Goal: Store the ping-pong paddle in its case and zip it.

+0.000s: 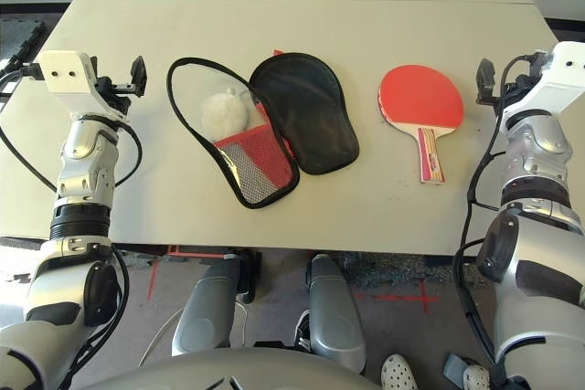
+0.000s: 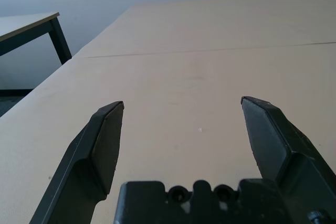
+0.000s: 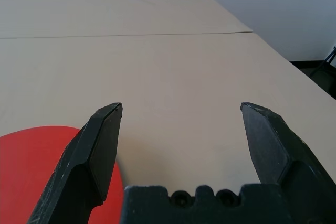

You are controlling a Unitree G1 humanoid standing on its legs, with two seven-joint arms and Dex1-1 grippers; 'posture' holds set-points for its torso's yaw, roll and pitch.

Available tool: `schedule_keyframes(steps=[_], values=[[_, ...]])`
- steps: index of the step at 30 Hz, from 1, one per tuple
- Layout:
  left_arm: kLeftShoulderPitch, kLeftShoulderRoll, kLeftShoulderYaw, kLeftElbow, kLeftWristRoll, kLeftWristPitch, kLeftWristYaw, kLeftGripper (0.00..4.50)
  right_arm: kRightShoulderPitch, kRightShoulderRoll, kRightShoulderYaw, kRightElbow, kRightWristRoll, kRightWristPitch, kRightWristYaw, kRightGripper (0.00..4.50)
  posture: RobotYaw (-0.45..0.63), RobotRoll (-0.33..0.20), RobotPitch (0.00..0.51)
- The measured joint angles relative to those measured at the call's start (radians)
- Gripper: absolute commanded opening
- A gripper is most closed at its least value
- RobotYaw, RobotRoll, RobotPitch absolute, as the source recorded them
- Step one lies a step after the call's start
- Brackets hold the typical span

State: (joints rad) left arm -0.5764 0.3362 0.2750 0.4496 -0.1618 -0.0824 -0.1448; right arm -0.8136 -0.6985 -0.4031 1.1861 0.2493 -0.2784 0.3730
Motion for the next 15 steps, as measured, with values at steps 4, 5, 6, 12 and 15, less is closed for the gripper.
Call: schedule_keyframes(steps=[4, 5, 6, 12, 15], values=[[0.001, 0.0, 0.001, -0.001, 0.0, 0.0, 0.004, 4.5, -0.005, 0.007, 0.001, 0.001, -0.001, 0.0, 0.0, 4.48, 0.06, 0.0, 0.229], [0.001, 0.0, 0.002, -0.001, 0.0, 0.0, 0.005, 4.5, -0.006, 0.008, 0.001, 0.001, -0.002, 0.0, 0.0, 4.48, 0.07, 0.0, 0.232], [0.002, 0.001, 0.004, -0.002, 0.0, 0.0, 0.009, 4.5, -0.008, 0.009, 0.001, 0.002, -0.003, 0.001, 0.0, 4.48, 0.07, 0.0, 0.232], [-0.046, 0.064, 0.038, -0.064, -0.02, 0.049, 0.02, 4.5, -0.027, 0.021, 0.002, 0.009, -0.017, 0.003, -0.001, 4.48, 0.09, 0.0, 0.232], [-0.127, 0.106, 0.038, -0.181, -0.057, 0.123, -0.006, 4.5, -0.031, 0.046, 0.007, 0.016, -0.025, 0.006, 0.0, 4.48, 0.09, 0.0, 0.222]])
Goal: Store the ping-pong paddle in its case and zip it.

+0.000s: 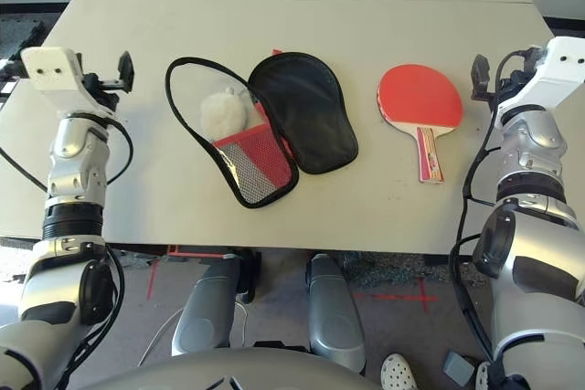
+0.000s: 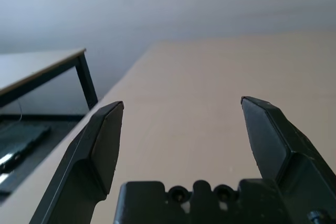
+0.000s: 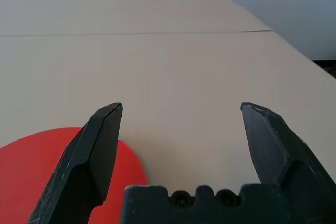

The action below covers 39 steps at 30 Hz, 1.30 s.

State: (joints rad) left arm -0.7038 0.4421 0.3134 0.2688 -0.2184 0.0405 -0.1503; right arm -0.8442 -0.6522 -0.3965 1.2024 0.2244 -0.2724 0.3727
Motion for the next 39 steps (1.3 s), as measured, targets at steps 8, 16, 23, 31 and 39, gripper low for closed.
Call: schedule_keyframes(steps=[8, 16, 23, 31, 39], values=[[-0.123, 0.032, -0.155, -0.265, -0.14, 0.352, -0.221, 4.5, -0.001, 0.02, 0.001, 0.005, -0.004, 0.004, 0.004, 4.48, 0.07, 0.0, 0.213], [-0.037, 0.035, -0.352, -0.488, -0.246, 0.563, -0.447, 4.5, -0.001, 0.034, -0.004, -0.001, 0.003, 0.049, 0.031, 4.48, 0.02, 0.0, 0.22], [0.012, 0.053, -0.468, -0.508, -0.236, 0.593, -0.559, 4.5, 0.026, 0.039, -0.006, -0.222, 0.039, 0.19, 0.017, 4.48, -0.04, 0.0, 0.226], [0.008, 0.037, -0.482, -0.478, -0.206, 0.578, -0.597, 4.5, 0.16, 0.045, 0.013, -0.922, 0.091, 0.914, -0.206, 4.48, -0.08, 0.0, 0.232], [0.008, 0.002, -0.496, -0.447, -0.184, 0.555, -0.615, 4.5, 0.145, 0.043, 0.007, -1.287, 0.137, 1.734, -0.317, 4.48, -0.13, 0.0, 0.235]])
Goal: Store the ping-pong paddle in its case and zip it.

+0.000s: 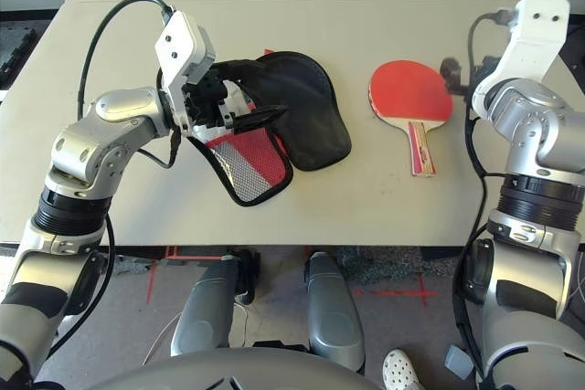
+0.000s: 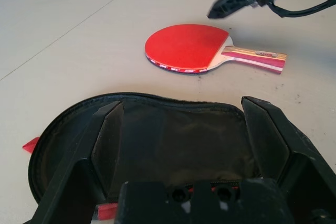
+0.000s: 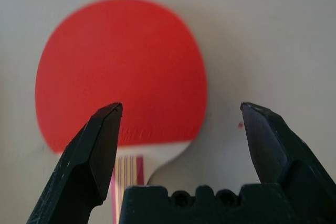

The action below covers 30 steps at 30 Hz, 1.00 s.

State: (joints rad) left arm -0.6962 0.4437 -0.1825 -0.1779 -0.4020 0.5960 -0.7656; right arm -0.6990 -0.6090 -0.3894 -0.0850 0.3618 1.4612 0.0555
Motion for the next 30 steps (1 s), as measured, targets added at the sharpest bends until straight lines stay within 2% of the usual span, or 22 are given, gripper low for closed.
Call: schedule_keyframes(steps=[3, 9, 16, 24, 27, 30], values=[[0.0, -0.011, -0.004, 0.008, 0.011, -0.008, -0.006, 4.5, 0.007, -0.009, 0.016, -0.081, 0.048, 0.118, 0.005, 4.48, -0.13, 0.0, 0.236], [-0.004, -0.03, -0.007, 0.033, 0.02, -0.015, -0.017, 4.5, 0.067, -0.022, 0.072, -0.156, 0.144, 0.133, -0.03, 4.48, -0.12, 0.0, 0.232], [-0.005, -0.035, -0.007, 0.033, 0.031, -0.018, -0.023, 4.5, 0.149, -0.004, 0.077, -0.165, 0.18, 0.133, -0.112, 4.48, -0.11, 0.0, 0.229], [-0.005, -0.038, -0.007, 0.031, 0.036, -0.018, -0.023, 4.5, 0.165, 0.066, 0.083, -0.162, 0.2, 0.133, -0.173, 4.48, -0.11, 0.0, 0.232], [-0.005, -0.04, -0.007, 0.031, 0.038, -0.018, -0.023, 4.5, 0.165, 0.085, 0.089, -0.155, 0.198, 0.133, -0.182, 3.9, -0.11, 0.0, 0.232], [-0.005, -0.042, -0.007, 0.031, 0.043, -0.018, -0.023, 4.5, 0.162, 0.102, 0.091, -0.155, 0.197, 0.133, -0.182, 2.83, -0.1, 0.0, 0.235]])
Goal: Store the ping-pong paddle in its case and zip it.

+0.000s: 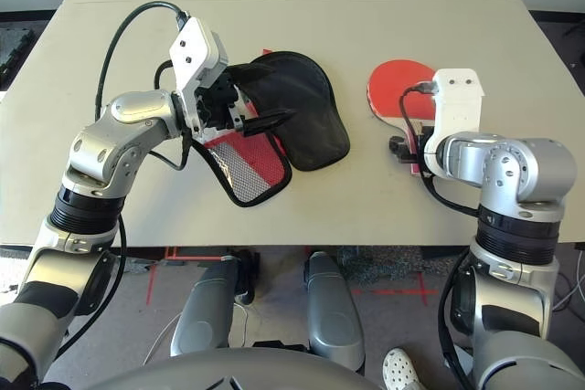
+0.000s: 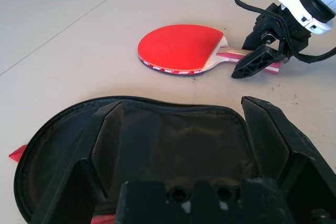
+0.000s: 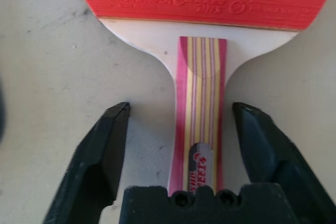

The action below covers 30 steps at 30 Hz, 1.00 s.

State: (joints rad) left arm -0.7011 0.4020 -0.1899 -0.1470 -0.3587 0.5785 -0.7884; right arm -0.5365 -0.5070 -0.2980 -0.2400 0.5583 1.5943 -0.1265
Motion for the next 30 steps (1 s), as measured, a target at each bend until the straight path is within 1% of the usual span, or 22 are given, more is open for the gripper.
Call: schedule_keyframes(steps=[4, 5, 6, 8, 13, 16, 19, 24, 30], values=[[0.0, -0.002, 0.0, -0.001, 0.003, 0.0, 0.0, 4.5, 0.0, 0.002, 0.006, -0.001, -0.024, 0.0, 0.0, 1.44, -0.1, 0.0, 0.237], [0.0, -0.003, 0.0, -0.001, 0.003, 0.0, 0.0, 4.5, -0.001, 0.002, 0.007, -0.002, -0.033, -0.001, 0.001, 1.15, -0.1, 0.0, 0.237], [0.001, -0.003, 0.0, -0.001, 0.004, 0.0, 0.0, 4.5, -0.003, 0.001, 0.014, -0.008, -0.037, -0.001, 0.007, 1.08, -0.1, 0.0, 0.239], [0.002, -0.004, 0.0, -0.003, 0.005, 0.0, 0.0, 4.5, -0.006, -0.003, 0.03, -0.016, -0.059, -0.001, 0.017, 1.08, -0.09, 0.0, 0.239], [0.006, -0.005, 0.0, -0.003, 0.007, 0.0, 0.0, 4.5, -0.008, -0.036, 0.118, -0.042, -0.126, -0.058, 0.051, 1.08, -0.08, 0.0, 0.238], [0.007, -0.005, 0.0, -0.003, 0.008, 0.0, 0.001, 4.5, -0.016, -0.037, 0.16, -0.057, -0.149, -0.103, 0.078, 1.08, -0.07, 0.0, 0.237], [0.011, -0.003, 0.0, -0.007, 0.01, 0.0, 0.001, 4.5, -0.041, -0.03, 0.179, -0.079, -0.162, -0.136, 0.104, 1.08, -0.06, 0.0, 0.237], [0.02, 0.017, -0.001, -0.037, 0.019, 0.004, 0.001, 4.5, -0.097, 0.022, 0.214, -0.099, -0.183, -0.16, 0.131, 1.08, -0.03, 0.0, 0.238], [0.027, 0.056, -0.008, -0.06, 0.037, 0.033, 0.002, 4.5, -0.144, 0.114, 0.254, -0.101, -0.187, -0.162, 0.165, 1.08, 0.01, 0.0, 0.233]])
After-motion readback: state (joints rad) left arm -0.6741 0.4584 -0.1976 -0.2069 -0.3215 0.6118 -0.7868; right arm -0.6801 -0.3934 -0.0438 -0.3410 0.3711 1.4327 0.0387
